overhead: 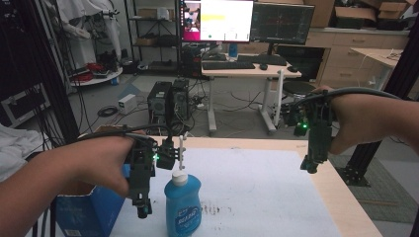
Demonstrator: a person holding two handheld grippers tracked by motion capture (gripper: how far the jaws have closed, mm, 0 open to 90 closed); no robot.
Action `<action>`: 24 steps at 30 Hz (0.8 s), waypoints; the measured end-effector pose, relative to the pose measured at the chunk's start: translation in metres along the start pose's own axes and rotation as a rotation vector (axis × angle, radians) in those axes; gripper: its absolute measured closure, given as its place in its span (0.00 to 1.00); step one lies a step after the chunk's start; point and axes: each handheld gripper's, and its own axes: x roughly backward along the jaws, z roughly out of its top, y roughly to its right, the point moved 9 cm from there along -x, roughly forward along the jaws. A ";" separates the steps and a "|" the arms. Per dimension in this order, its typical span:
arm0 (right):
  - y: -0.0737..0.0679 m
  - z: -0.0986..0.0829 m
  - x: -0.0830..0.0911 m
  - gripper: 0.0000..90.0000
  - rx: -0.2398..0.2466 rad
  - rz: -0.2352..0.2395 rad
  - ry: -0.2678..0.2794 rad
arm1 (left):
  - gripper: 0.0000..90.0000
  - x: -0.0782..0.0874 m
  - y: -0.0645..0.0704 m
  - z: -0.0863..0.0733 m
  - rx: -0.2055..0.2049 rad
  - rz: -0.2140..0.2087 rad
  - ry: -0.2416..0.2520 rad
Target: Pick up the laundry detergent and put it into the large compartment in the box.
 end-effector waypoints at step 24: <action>-0.007 0.004 -0.001 0.02 0.008 -0.002 -0.007 | 0.02 0.011 0.003 0.005 0.152 0.032 0.031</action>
